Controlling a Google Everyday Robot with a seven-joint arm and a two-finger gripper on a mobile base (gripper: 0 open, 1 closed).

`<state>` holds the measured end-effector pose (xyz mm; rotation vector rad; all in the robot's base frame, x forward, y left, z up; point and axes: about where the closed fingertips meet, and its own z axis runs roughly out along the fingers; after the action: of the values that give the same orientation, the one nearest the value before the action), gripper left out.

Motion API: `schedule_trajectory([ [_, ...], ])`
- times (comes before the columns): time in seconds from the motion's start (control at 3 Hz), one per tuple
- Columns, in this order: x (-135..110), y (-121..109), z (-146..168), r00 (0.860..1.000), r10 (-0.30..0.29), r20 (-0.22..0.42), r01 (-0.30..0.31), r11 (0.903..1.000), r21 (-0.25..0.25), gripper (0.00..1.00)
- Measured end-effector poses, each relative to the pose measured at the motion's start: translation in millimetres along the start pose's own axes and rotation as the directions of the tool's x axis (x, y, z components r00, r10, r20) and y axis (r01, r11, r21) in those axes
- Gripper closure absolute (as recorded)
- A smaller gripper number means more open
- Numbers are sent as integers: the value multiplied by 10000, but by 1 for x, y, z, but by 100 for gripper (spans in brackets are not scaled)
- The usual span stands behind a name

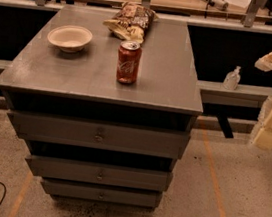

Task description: Place coke can into paper bowl

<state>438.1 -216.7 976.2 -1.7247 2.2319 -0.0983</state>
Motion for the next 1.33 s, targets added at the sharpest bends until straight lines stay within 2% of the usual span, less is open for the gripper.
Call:
schedule_trajectory([
  [0.67,-1,-1,-3,9999,20,165,-22,10000,91,0],
  [1.0,-8,-23,15,9849,977,1430,-996,9950,58,0],
  [1.33,-57,-56,42,9044,1723,3904,-1739,9843,-316,0],
])
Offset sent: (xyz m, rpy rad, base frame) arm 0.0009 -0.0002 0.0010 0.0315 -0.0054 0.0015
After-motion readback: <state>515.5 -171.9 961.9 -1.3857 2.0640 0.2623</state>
